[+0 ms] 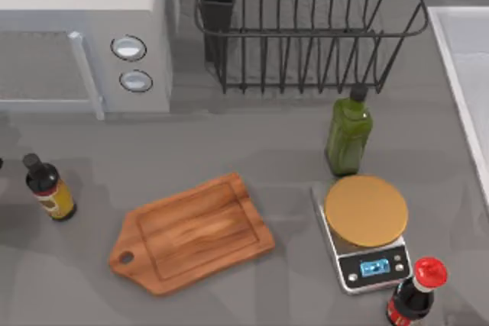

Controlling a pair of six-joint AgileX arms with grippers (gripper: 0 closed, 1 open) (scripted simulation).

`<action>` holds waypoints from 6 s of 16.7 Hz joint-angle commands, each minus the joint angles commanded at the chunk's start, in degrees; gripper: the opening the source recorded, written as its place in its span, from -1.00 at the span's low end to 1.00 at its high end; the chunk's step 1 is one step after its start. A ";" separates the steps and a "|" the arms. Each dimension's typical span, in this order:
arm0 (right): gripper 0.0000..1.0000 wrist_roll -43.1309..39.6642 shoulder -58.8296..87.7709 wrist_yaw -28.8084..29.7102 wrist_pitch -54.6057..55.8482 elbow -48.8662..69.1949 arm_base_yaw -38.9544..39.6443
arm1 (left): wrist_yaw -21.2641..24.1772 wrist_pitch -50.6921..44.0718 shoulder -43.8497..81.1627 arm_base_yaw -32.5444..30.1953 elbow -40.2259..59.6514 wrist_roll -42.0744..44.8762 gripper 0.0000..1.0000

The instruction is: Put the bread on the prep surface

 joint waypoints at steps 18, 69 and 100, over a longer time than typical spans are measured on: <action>1.00 0.00 0.00 0.00 0.00 0.00 0.00 | 0.02 2.51 1.82 -0.76 -0.56 -0.68 -0.81; 1.00 0.00 0.00 0.00 0.00 0.00 0.00 | 3.64 -23.03 -11.40 -40.90 12.34 -101.42 -1.00; 1.00 0.00 0.00 0.00 0.00 0.00 0.00 | 0.45 -3.93 0.35 -52.21 4.09 -147.38 -1.00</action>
